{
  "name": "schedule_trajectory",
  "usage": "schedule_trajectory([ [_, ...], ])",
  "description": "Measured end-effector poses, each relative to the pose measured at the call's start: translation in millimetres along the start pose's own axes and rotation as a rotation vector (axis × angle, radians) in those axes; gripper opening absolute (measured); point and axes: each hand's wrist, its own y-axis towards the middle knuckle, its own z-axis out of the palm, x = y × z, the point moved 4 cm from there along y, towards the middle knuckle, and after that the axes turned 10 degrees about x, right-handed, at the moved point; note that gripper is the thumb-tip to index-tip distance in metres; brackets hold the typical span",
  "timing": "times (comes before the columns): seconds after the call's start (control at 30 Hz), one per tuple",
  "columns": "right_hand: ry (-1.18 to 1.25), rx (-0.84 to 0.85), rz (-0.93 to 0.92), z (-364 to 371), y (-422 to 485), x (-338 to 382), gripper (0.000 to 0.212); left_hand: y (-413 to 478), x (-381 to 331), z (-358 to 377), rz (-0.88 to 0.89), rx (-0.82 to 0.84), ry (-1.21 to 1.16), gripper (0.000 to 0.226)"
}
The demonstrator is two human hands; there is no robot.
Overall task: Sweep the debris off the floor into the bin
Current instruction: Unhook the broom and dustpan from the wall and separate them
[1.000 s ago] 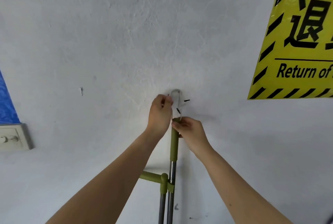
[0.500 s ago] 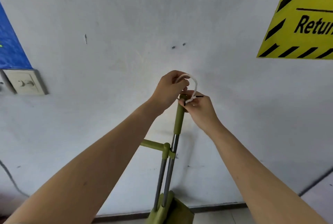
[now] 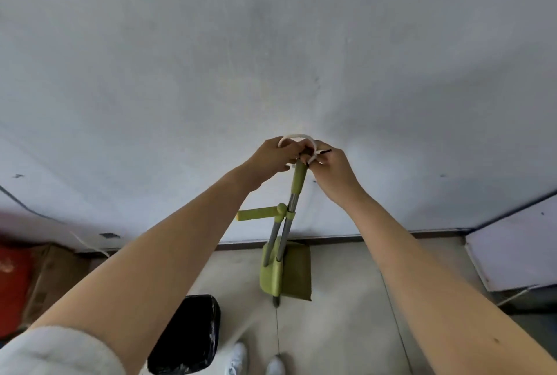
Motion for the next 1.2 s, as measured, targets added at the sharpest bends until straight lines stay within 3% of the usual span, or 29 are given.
schedule_trajectory([
  [0.2, -0.091, 0.080, 0.115, 19, -13, -66, 0.037, 9, 60, 24, -0.112, 0.075, -0.007, 0.036],
  [0.33, -0.023, 0.092, 0.120, 30, -10, -77, 0.039, 14, 80, 27, -0.097, 0.021, -0.063, 0.011],
  [0.4, -0.038, 0.092, 0.126, 32, -7, -76, 0.038, 14, 87, 25, -0.079, -0.006, -0.085, 0.013],
  [0.6, -0.236, 0.139, 0.129, 42, -4, -92, 0.013, 14, 140, 15, -0.164, 0.020, -0.291, 0.025],
  [0.7, -0.110, 0.164, 0.260, 54, -5, -114, 0.005, 17, 185, 20, -0.269, -0.069, 0.083, 0.030],
  [0.77, -0.048, 0.160, 0.305, 62, -4, -126, 0.012, 21, 210, 32, -0.310, -0.007, 0.313, 0.034],
  [0.87, 0.052, 0.129, 0.312, 68, 2, -134, 0.019, 35, 240, 49, -0.372, 0.078, 0.424, 0.042],
  [1.03, 0.113, 0.119, 0.298, 67, 11, -150, 0.010, 62, 265, 67, -0.329, 0.128, 0.775, 0.042],
  [1.2, 0.105, 0.099, 0.347, 66, 8, -162, 0.044, 63, 277, 83, -0.317, 0.139, 0.947, 0.042],
])
